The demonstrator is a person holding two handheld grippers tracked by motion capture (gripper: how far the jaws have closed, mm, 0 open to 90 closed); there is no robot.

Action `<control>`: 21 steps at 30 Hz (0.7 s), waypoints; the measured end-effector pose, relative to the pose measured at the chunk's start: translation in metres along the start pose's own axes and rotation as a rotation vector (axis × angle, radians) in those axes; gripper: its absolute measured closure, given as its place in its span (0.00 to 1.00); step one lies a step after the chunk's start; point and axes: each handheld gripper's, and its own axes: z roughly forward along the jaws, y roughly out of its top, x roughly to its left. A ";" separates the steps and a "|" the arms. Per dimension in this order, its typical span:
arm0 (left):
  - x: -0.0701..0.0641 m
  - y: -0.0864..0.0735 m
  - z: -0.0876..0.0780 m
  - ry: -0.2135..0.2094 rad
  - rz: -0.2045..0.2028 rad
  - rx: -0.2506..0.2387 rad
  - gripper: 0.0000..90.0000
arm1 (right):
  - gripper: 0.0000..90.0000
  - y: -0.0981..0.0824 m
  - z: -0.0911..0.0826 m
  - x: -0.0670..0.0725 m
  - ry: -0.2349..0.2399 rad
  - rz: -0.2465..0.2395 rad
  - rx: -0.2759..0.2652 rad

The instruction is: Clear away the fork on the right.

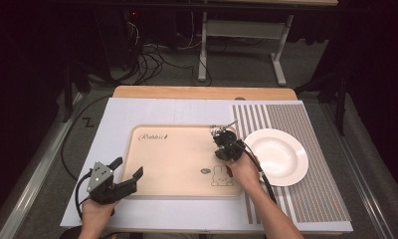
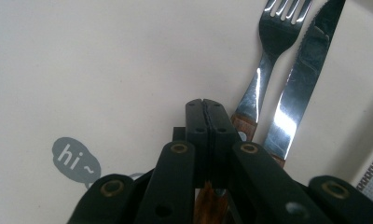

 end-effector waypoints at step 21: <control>0.000 0.000 0.000 0.001 -0.002 -0.004 0.24 | 0.79 -0.006 -0.021 0.007 -0.014 -0.062 -0.067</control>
